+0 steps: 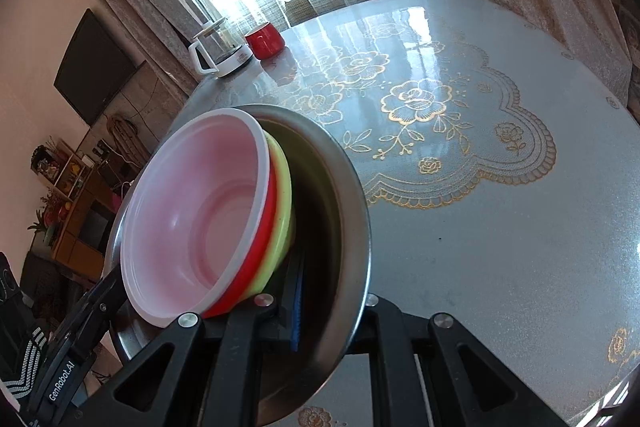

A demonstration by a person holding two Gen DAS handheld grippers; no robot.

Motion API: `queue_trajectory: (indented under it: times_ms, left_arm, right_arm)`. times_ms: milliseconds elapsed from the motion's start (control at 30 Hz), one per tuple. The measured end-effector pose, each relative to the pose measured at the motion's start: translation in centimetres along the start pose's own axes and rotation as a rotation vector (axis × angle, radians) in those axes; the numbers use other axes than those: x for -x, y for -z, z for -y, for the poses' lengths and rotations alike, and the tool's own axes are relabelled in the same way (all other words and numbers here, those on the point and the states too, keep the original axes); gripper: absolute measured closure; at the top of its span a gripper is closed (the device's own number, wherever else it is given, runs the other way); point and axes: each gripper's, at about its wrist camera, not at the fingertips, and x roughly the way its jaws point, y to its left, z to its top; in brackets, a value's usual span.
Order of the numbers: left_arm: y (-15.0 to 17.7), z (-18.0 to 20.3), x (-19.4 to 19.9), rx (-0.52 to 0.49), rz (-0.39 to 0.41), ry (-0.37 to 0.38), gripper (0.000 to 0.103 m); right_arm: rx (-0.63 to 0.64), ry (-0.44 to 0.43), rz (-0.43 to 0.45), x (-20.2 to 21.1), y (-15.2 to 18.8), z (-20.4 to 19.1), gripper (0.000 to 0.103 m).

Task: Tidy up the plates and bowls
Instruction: 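Lift the steel bowl and carry it over the plate stack, then lower the steel bowl onto the rose-patterned plate and release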

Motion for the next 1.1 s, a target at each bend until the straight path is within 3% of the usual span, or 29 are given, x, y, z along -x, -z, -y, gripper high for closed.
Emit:
queue_trajectory:
  times_ms: [500,1100]
  left_arm:
    - [0.5,-6.1,4.2,0.08,0.079,-0.15,0.081]
    - [2.2,-11.7,4.6,0.186,0.049,-0.26,0.081]
  right_arm:
    - [0.147,-0.091,-0.065,-3.8,-0.2,-7.7,0.093]
    - [0.226,-0.125,-0.171,-9.0,1.5,-12.7,0.091]
